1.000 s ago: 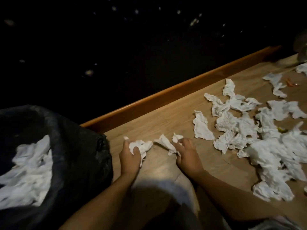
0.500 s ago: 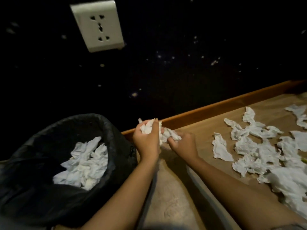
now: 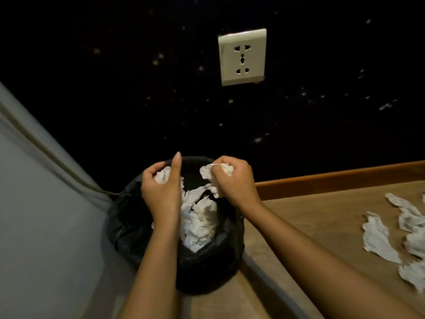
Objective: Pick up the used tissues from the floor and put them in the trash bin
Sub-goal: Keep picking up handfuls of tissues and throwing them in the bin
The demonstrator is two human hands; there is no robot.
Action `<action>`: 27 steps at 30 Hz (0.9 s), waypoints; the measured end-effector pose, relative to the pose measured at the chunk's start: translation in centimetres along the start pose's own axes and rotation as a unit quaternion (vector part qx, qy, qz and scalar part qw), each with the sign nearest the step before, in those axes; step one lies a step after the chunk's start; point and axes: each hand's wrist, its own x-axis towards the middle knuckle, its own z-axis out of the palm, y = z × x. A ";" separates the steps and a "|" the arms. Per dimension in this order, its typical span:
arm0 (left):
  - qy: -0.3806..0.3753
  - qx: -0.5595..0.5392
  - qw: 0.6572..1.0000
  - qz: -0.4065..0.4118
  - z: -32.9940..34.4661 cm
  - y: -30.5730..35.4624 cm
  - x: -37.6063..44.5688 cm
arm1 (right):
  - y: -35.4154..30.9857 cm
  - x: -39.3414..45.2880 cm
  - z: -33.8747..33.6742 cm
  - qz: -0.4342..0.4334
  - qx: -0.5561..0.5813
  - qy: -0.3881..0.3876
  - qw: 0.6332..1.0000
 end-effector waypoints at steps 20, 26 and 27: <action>-0.140 0.010 0.989 0.048 2.1 0.2 1.3 | -0.6 2.8 -1.1 -0.111 -0.289 -0.094 0.946; -0.298 0.008 0.952 0.077 9.5 4.6 -3.2 | -3.5 3.0 -12.4 -0.175 -0.441 -0.121 0.872; -0.321 0.023 0.942 0.095 10.7 4.9 -4.4 | -3.7 2.6 -14.4 -0.174 -0.447 -0.111 0.870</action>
